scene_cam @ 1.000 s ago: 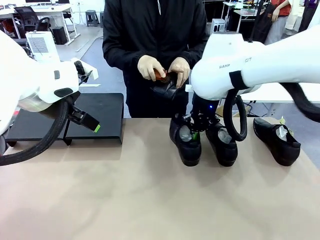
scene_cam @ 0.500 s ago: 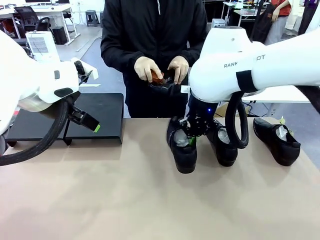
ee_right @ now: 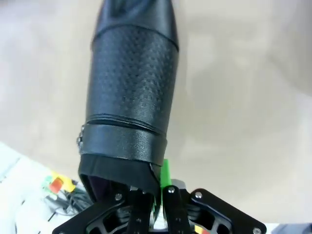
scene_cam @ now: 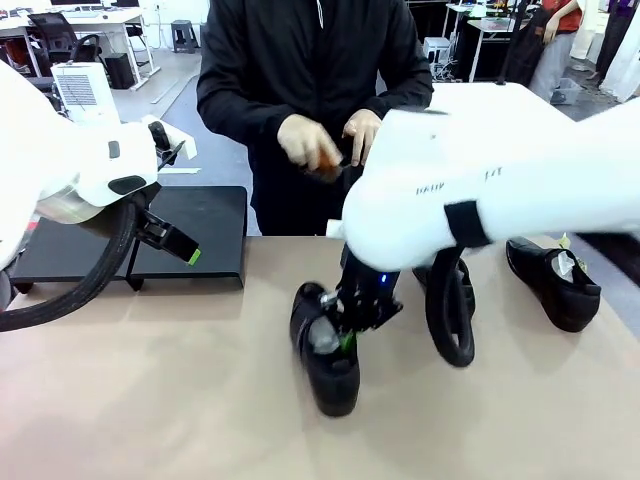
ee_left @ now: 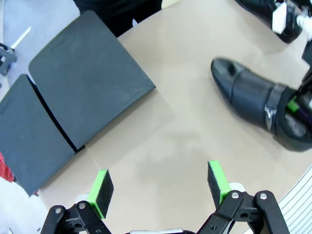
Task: Organize the shoes by placing them on the stand.
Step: Pick up one Shoe and place it in the middle of the table.
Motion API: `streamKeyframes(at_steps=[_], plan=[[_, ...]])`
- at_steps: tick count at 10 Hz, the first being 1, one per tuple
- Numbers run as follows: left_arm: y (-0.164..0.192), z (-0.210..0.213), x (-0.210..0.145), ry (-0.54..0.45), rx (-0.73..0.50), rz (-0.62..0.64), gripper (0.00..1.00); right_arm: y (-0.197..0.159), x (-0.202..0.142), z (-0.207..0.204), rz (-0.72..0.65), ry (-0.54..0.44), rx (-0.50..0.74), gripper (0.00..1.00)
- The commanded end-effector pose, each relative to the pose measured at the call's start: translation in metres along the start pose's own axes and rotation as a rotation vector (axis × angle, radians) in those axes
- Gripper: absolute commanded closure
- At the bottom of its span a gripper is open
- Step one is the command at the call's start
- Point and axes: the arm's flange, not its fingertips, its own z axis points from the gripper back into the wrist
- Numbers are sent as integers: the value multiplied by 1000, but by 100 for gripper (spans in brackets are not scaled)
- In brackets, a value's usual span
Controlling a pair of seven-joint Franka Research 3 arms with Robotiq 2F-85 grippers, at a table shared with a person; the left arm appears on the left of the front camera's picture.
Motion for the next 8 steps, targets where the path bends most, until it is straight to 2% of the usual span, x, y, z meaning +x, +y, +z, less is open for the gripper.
streamKeyframes(at_steps=[1, 3, 4, 8], plan=[[2, -1, -2, -11, -11, 9, 0, -3, -9, -11, -49, -7, 76, 100], [2, -1, -2, -11, -11, 9, 0, 2, -16, -22, -74, 28, 74, 100], [2, -1, -2, -11, -11, 9, 0, 3, -18, -24, -99, 24, 94, 94], [2, -1, -2, -11, -11, 9, 0, 2, -20, -17, -133, 6, 106, 31]])
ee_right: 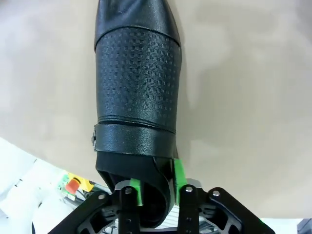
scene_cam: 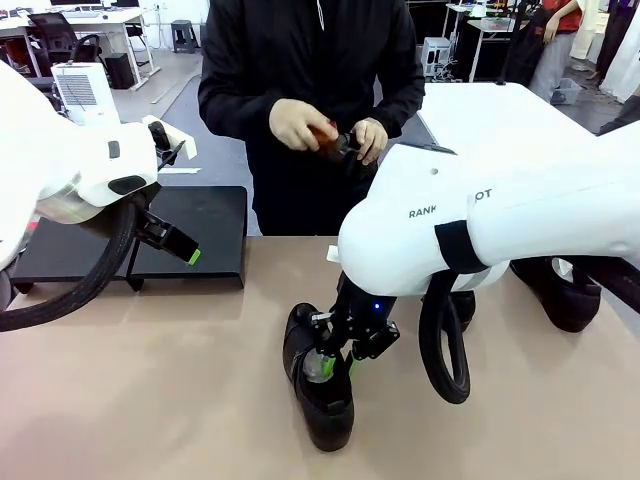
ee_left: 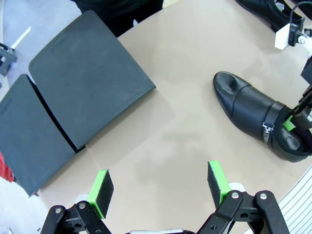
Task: Organize the shoes by placing them on the stand.
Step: Pick up one Shoe and place it in the middle of the table, then place the Shoe from the middle of the table onto the Shoes Stand.
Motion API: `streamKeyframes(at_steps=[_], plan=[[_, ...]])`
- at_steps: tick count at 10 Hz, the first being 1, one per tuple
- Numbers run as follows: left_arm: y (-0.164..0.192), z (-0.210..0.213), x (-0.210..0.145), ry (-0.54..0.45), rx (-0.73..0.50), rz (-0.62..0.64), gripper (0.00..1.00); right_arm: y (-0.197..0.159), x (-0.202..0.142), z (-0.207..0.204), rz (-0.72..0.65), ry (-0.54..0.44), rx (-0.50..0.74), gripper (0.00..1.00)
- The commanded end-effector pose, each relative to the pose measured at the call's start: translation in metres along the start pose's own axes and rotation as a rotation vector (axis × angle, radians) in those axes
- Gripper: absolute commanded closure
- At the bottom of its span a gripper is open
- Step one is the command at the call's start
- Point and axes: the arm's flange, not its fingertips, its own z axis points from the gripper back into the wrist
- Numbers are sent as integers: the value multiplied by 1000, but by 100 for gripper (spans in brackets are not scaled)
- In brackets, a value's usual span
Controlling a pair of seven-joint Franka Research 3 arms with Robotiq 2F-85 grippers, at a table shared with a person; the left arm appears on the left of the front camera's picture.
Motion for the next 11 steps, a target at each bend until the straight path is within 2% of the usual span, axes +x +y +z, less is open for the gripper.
streamKeyframes(at_steps=[1, 2, 4, 5, 11], plan=[[2, -1, -2, -11, -11, 9, 0, -1, -9, 5, -47, -19, 30, 14], [2, -1, -2, -11, -11, 9, 0, -4, -12, 12, -56, -28, 37, 0], [2, -1, -2, -11, -11, 9, 0, -16, -13, 40, -106, -42, 29, 0], [2, -1, -2, -11, -11, 9, 0, 0, -3, 14, -24, -24, 19, 0], [2, -1, -2, -11, -11, 9, 0, 0, -3, 14, -24, -24, 19, 0]])
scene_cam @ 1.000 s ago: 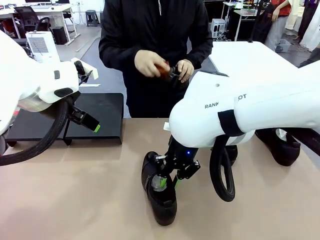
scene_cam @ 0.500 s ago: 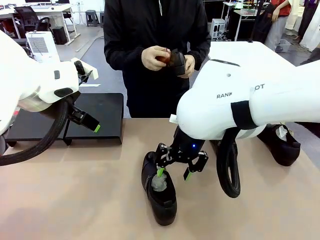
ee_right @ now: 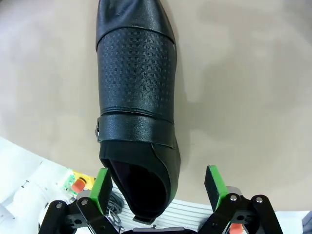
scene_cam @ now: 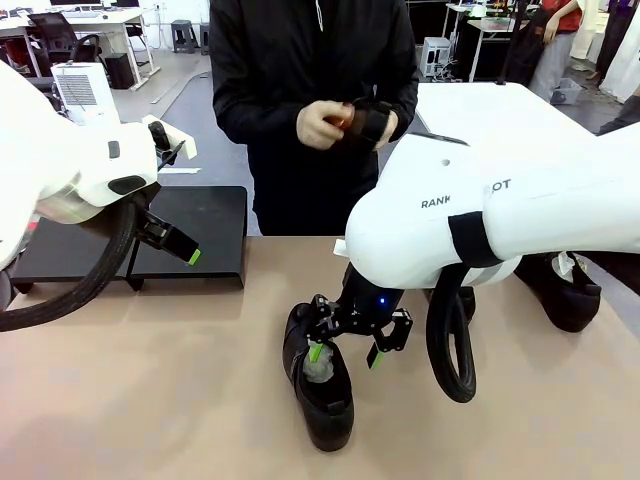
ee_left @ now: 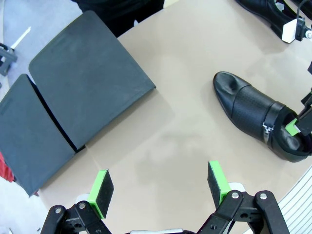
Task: Organize the shoes by placing them on the stand.
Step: Place the Shoe from the middle of the table onto the Shoes Stand.
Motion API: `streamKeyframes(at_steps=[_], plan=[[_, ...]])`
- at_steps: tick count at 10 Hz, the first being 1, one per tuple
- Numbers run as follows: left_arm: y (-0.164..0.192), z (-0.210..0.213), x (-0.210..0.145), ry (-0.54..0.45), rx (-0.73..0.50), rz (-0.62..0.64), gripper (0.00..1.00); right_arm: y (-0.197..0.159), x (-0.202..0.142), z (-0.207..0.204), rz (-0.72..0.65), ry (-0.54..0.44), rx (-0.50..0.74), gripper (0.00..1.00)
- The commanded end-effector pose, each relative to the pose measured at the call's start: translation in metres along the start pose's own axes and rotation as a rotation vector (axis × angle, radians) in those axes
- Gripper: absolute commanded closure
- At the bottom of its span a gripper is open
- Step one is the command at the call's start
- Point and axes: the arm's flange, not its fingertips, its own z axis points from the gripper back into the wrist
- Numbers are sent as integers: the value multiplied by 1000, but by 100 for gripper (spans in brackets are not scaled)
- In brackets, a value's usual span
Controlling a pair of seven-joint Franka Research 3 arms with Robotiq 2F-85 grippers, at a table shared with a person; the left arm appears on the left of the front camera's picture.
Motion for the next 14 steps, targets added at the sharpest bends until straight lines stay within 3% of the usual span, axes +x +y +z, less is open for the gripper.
streamKeyframes(at_steps=[1, 3, 4, 6, 7, 9, 10, 11, 12, 14], plan=[[2, -1, -2, -11, -11, 9, 0, 3, 2, 1, 13, -15, 6, 0], [0, 0, 0, 0, 0, 0, 0, 0, 0, 0, 0, -1, 0, 0], [-28, -3, 13, -32, -55, -67, 0, -19, -21, 17, 18, 0, -99, 0], [-107, -18, 31, -48, -129, -163, 0, -76, -44, 77, -73, -100, -149, 0], [-132, -26, 37, -33, -140, -132, 0, -100, -53, 101, -115, -141, -121, 0], [-169, -41, 48, 120, -136, -6, 0, -145, -80, 138, -229, -269, -47, 0], [-182, -44, 58, 147, -120, -19, 0, -171, -85, 152, -321, -319, -29, 0], [-171, -36, 31, 44, -151, -100, 0, -193, -88, 154, -411, -337, 10, 0], [-171, -36, 31, 44, -151, -100, 0, -156, -75, 152, -231, -267, -37, 0], [-198, -49, 41, 122, -151, 38, 0, -156, -75, 152, -231, -267, -37, 0]])
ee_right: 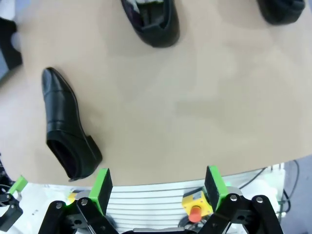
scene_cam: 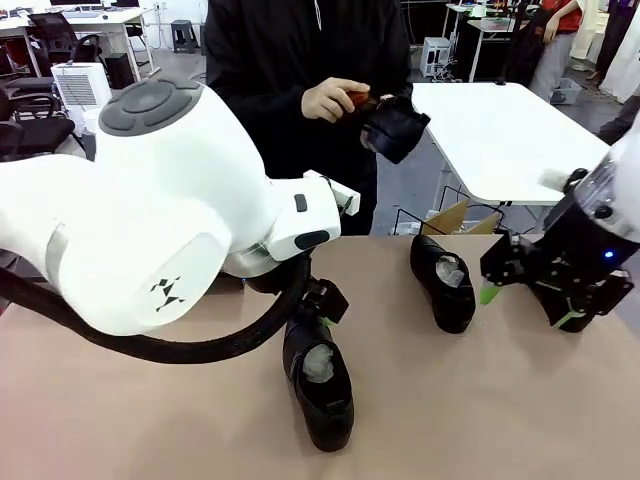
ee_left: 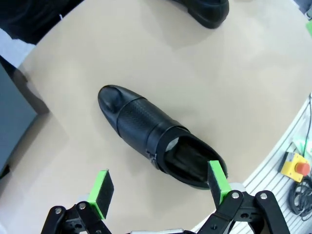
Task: Organize the shoes by placing them on the stand.
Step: Place the Shoe from the middle of the table onto the Shoes Stand.
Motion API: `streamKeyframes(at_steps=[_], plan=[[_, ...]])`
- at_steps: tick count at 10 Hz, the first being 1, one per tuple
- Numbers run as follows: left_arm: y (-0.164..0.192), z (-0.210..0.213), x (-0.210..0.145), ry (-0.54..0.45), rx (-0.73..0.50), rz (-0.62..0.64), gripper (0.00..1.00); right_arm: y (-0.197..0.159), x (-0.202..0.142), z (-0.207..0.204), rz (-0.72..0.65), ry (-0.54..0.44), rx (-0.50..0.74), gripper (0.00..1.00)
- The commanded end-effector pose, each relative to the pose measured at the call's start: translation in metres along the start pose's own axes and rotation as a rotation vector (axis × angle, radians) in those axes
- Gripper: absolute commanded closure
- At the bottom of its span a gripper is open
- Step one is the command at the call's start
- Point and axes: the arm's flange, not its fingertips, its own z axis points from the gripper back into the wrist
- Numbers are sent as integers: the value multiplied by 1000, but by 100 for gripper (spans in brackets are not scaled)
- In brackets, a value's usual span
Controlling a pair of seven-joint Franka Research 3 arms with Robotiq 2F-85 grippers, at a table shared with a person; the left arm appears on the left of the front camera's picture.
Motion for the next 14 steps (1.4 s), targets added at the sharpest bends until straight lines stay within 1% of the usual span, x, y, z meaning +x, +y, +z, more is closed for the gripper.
streamKeyframes(at_steps=[1, 2, 3, 4, 5, 6, 7, 8, 9, 10, 11, 13, 14], plan=[[-31, -15, 2, 65, -12, 336, 0, 8, 1, -6, 37, 18, 8, 0], [-40, -27, 2, 131, 65, 571, 0, 8, 1, -6, 37, 18, 8, 0], [-51, -35, 5, 154, 58, 659, 0, 8, 1, -6, 37, 18, 8, 0], [-57, -41, 8, 127, 44, 718, 0, 8, 1, -6, 37, 18, 8, 0], [-50, -43, 9, 118, 50, 723, 0, 8, 1, -6, 37, 18, 8, 0], [-40, -36, -12, 160, 54, 574, 0, 8, 1, -6, 37, 18, 8, 0], [-40, -36, -12, 160, 54, 574, 0, 8, 1, -6, 37, 18, 8, 0], [-47, -41, -6, 166, 50, 678, 0, 8, 1, -6, 37, 18, 8, 0], [-60, -53, 1, 168, 98, 715, 0, 8, 1, -6, 37, 18, 8, 0], [-71, -66, 7, 173, 117, 772, 0, 8, 1, -6, 37, 18, 8, 0], [-77, -78, 13, 177, 175, 832, 0, 8, 1, -6, 37, 18, 8, 0], [-78, -97, 22, 171, 183, 886, 0, 8, 1, -6, 37, 18, 8, 0], [-78, -107, 25, 186, 192, 903, 0, 8, 1, -6, 37, 18, 8, 0]])
